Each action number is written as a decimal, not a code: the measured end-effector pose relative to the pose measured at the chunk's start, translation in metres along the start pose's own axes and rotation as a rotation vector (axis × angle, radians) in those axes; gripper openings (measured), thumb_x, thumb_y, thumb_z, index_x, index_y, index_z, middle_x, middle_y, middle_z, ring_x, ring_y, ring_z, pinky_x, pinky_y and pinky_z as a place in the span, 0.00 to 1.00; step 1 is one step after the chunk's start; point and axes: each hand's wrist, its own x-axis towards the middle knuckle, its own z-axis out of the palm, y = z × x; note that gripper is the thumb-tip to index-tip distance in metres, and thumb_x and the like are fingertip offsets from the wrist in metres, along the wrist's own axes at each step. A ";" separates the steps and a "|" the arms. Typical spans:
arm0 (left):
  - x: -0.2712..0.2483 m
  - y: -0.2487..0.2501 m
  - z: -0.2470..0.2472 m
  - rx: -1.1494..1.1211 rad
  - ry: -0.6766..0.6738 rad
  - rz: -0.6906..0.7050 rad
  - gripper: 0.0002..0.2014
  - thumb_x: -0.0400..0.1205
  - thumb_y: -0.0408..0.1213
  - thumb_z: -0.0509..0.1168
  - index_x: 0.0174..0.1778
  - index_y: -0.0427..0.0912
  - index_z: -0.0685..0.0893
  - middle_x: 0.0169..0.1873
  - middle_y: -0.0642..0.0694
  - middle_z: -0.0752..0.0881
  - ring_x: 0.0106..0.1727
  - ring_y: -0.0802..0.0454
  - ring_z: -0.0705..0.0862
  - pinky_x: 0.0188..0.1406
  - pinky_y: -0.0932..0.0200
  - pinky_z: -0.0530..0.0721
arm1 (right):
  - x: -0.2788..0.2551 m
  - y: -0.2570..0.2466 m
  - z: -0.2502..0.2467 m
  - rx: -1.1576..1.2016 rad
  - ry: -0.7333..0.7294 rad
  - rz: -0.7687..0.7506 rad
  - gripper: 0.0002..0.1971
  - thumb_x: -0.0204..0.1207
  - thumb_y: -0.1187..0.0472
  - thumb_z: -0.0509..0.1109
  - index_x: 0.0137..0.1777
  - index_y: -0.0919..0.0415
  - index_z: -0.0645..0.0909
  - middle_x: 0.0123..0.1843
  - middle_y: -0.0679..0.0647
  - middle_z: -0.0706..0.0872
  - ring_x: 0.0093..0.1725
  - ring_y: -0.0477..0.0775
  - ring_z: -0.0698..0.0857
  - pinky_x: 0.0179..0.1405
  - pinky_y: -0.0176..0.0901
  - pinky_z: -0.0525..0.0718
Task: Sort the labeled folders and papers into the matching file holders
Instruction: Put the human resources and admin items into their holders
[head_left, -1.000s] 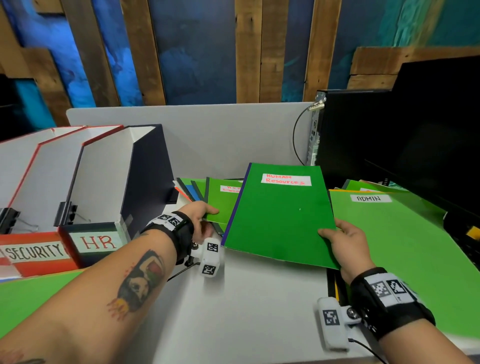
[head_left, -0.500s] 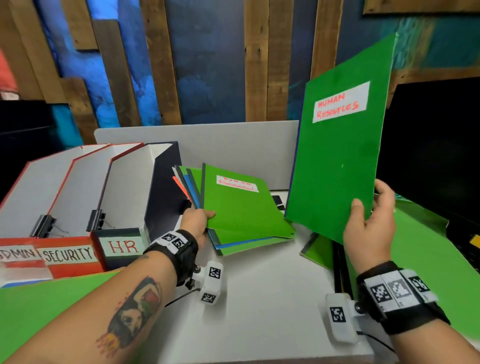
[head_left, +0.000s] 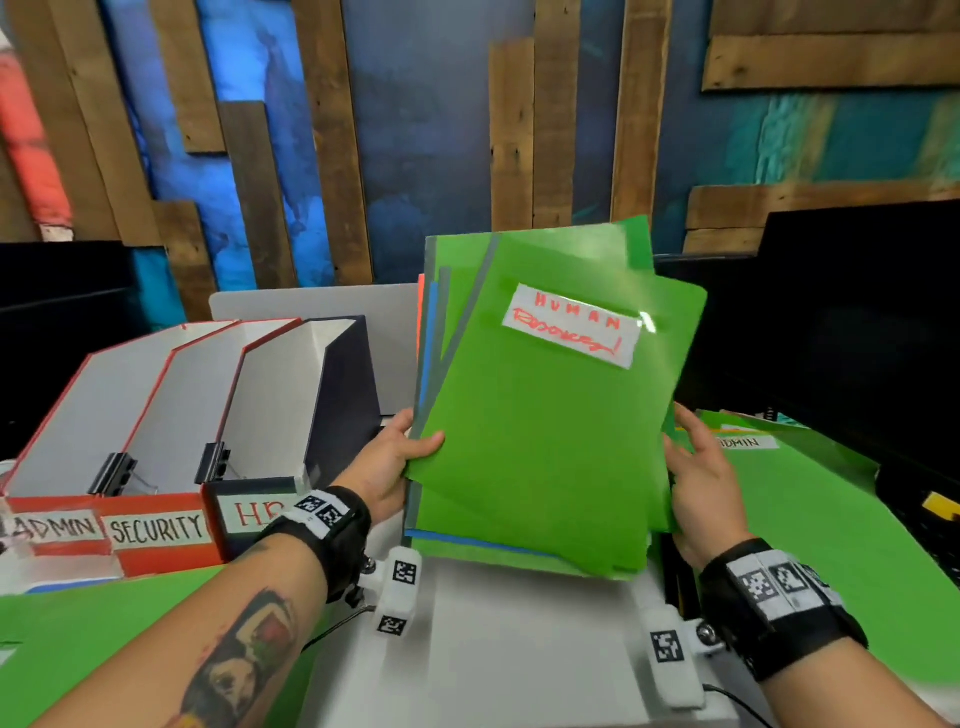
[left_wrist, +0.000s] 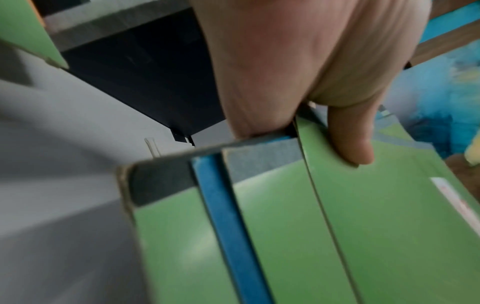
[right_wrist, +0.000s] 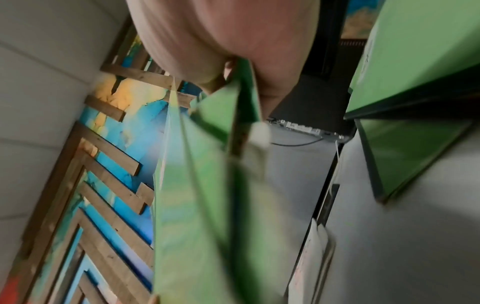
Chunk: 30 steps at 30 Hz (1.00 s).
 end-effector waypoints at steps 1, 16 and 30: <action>0.000 -0.002 0.002 0.016 -0.016 0.002 0.21 0.84 0.21 0.63 0.72 0.40 0.77 0.61 0.31 0.88 0.50 0.39 0.91 0.53 0.40 0.91 | -0.001 -0.001 0.001 0.036 -0.031 0.031 0.19 0.87 0.69 0.64 0.69 0.46 0.83 0.62 0.60 0.91 0.59 0.65 0.91 0.61 0.67 0.88; -0.004 -0.015 0.014 0.221 -0.070 -0.063 0.33 0.73 0.17 0.77 0.70 0.42 0.75 0.57 0.31 0.90 0.56 0.28 0.90 0.52 0.34 0.90 | -0.013 0.000 0.005 -0.043 -0.105 0.016 0.15 0.82 0.69 0.70 0.64 0.53 0.86 0.55 0.53 0.94 0.54 0.59 0.93 0.49 0.53 0.92; -0.009 0.012 0.032 0.192 -0.032 0.231 0.45 0.67 0.17 0.80 0.76 0.52 0.72 0.65 0.45 0.89 0.63 0.46 0.90 0.60 0.43 0.89 | -0.017 -0.019 0.020 -0.262 -0.201 -0.313 0.29 0.85 0.67 0.68 0.84 0.56 0.64 0.71 0.36 0.80 0.66 0.24 0.79 0.58 0.18 0.77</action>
